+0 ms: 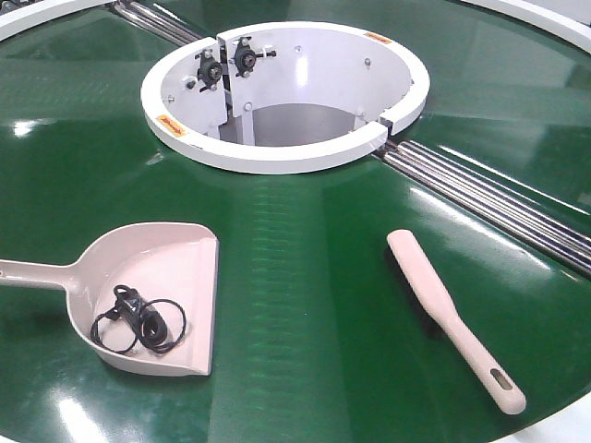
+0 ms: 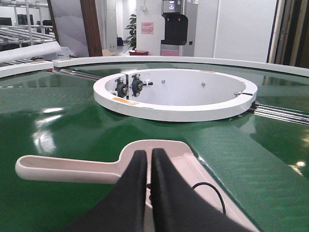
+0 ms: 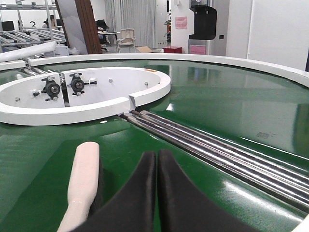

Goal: Clean and inspect green conveyor with broom and dustpan

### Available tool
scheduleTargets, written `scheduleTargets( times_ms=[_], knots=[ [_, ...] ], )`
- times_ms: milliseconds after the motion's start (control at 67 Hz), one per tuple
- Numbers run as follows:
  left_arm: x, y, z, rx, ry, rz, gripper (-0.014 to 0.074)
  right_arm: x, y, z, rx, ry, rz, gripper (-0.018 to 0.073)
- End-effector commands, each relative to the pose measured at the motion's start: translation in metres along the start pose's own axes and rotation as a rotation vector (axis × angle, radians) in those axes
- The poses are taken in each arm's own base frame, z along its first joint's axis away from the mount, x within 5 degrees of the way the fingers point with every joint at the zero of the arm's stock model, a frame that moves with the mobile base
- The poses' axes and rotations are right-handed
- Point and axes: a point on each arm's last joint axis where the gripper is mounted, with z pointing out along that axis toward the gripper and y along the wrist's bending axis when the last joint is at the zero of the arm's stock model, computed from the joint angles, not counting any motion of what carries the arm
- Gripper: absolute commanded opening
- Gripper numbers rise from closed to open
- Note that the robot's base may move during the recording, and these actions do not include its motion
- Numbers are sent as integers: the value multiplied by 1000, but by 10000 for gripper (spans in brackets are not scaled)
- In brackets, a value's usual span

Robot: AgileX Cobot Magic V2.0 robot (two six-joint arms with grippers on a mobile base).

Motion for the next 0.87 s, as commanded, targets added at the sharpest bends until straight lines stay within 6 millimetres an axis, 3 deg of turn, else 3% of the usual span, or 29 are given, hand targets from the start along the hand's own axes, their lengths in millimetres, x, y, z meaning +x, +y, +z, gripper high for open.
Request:
scheduleTargets(
  times_ms=[0,851],
  knots=[
    [2,0,0,-1,-60,-9,-7,-3,0,-1,-1,-76,-10,-10],
    [2,0,0,-1,-60,-9,-7,-3,0,-1,0,-74,-10,-10]
  ],
)
